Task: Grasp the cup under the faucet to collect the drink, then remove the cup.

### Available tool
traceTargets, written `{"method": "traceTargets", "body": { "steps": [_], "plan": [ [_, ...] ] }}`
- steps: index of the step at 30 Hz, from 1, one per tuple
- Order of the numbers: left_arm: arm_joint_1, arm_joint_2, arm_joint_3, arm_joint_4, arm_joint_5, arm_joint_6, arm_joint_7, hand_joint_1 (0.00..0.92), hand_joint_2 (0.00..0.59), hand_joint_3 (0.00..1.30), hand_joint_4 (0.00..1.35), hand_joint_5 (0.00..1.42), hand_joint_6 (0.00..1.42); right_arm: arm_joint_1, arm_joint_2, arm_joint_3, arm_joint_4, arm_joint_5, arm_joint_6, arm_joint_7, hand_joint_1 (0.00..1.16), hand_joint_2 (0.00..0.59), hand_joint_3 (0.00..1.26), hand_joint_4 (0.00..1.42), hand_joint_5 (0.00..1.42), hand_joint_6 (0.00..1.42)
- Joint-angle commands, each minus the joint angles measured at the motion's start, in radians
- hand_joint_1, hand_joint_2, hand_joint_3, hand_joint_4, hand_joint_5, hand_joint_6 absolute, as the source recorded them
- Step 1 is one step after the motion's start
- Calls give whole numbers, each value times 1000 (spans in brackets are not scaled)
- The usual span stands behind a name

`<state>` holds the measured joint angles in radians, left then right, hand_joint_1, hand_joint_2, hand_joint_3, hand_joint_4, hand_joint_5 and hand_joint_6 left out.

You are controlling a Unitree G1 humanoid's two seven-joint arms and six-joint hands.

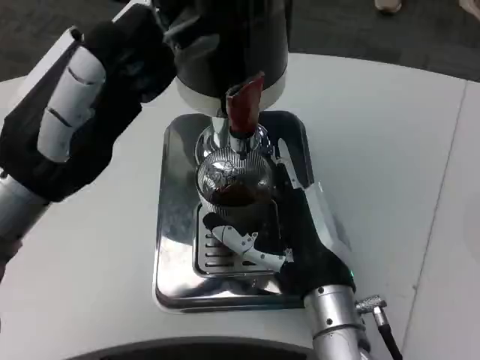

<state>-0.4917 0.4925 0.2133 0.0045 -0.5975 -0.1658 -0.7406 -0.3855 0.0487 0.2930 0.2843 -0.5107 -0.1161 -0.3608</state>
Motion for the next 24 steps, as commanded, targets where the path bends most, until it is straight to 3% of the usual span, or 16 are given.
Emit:
{"method": "traceTargets", "body": {
  "steps": [1, 8, 12, 20, 24],
  "plan": [
    [59, 16, 49, -48, -37, 91, 22, 0, 251, 121, 21, 149, 121, 1, 14, 6, 27, 17, -10, 9, 742, 206, 20, 160, 153, 280],
    [99, 32, 113, -81, -47, 171, 24, 0, 242, 145, 41, 163, 127, -31, 19, -14, 103, 79, -58, 32, 835, 195, 110, 294, 257, 378],
    [104, 26, 126, -86, -41, 183, 25, 0, 242, 149, 45, 164, 130, -43, 25, -19, 136, 84, -80, 18, 897, 198, 281, 464, 398, 526],
    [102, 26, 128, -79, -30, 192, 17, 0, 242, 155, 48, 156, 132, -30, 42, -23, 124, 47, -116, -99, 1002, 196, 543, 687, 621, 746],
    [99, 18, 131, -76, -22, 180, 24, 0, 243, 156, 48, 154, 132, -15, 53, -19, 92, -2, -106, -182, 1072, 152, 664, 829, 823, 1025]
  ]
}}
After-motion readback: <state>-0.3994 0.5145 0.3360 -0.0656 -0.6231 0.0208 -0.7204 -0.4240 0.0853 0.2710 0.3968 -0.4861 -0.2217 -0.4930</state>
